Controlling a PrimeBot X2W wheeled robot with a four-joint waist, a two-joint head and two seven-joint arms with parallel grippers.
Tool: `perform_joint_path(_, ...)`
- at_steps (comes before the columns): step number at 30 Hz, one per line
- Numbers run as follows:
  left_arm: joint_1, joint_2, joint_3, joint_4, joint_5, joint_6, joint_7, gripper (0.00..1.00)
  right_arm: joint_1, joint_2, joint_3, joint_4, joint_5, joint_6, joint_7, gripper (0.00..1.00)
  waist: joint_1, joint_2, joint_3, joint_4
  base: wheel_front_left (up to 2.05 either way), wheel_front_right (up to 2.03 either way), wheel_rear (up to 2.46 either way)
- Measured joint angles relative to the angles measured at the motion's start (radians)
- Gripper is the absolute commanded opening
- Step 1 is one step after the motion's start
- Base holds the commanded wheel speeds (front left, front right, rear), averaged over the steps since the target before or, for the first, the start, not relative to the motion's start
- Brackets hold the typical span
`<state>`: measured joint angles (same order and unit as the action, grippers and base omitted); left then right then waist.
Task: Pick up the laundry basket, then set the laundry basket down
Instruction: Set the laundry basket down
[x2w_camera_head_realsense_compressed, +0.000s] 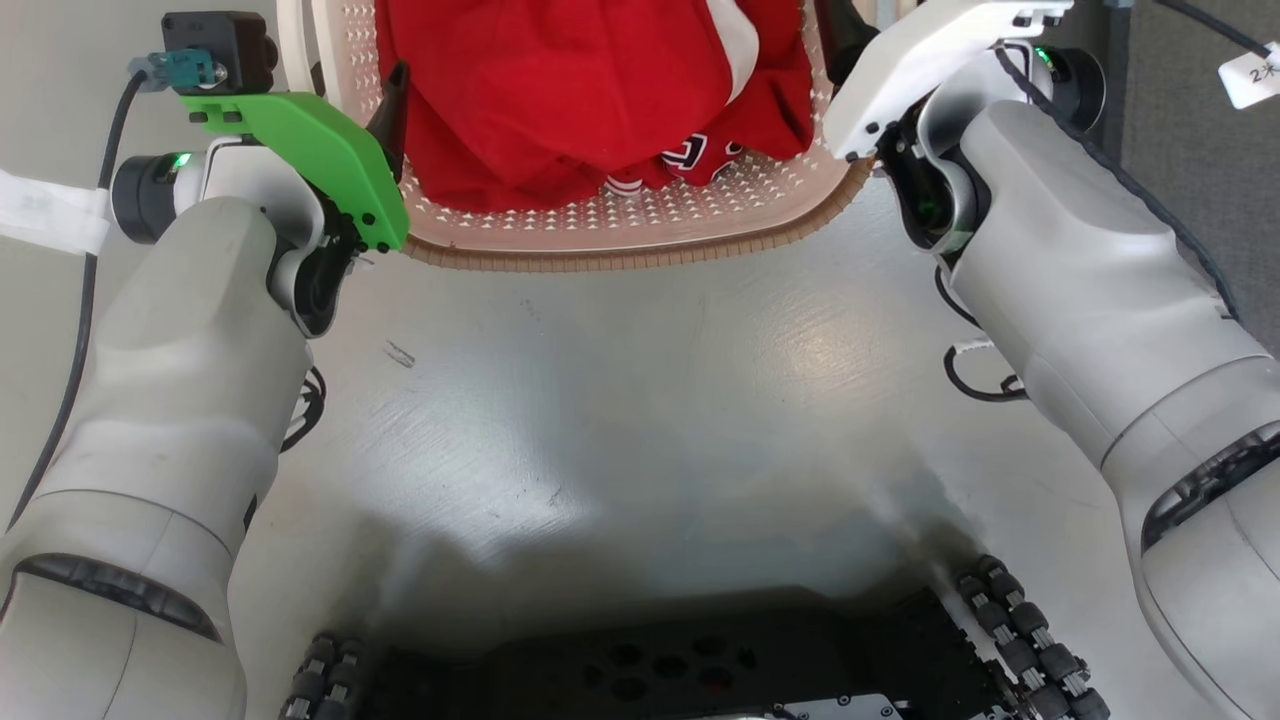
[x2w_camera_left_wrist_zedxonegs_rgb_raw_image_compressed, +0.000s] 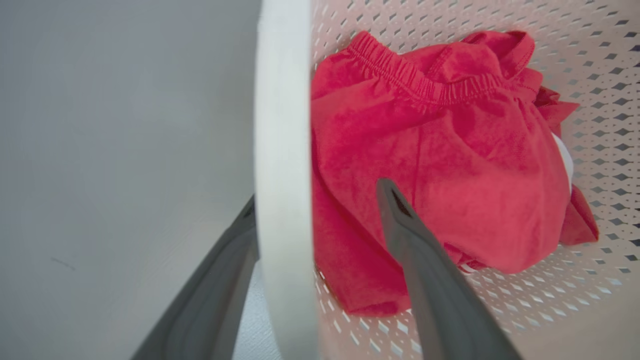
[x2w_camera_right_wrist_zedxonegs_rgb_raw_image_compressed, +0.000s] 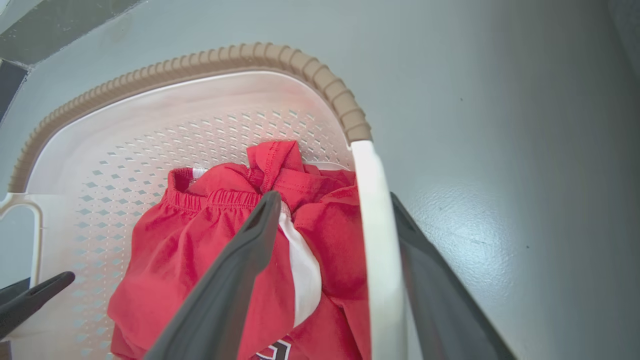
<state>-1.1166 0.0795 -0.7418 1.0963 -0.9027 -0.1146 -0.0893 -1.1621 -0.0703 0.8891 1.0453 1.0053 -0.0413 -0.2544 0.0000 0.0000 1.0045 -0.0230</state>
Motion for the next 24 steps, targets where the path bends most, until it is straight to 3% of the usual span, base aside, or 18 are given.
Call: perform_joint_path(24,0.033,0.004,-0.008,0.050,0.000,-0.001,-0.028,1.00,0.063,0.005,-0.019,0.006,-0.020,-0.003,0.000,1.00,0.0000,0.0000,-0.092,-0.015,0.00,0.00,0.00)
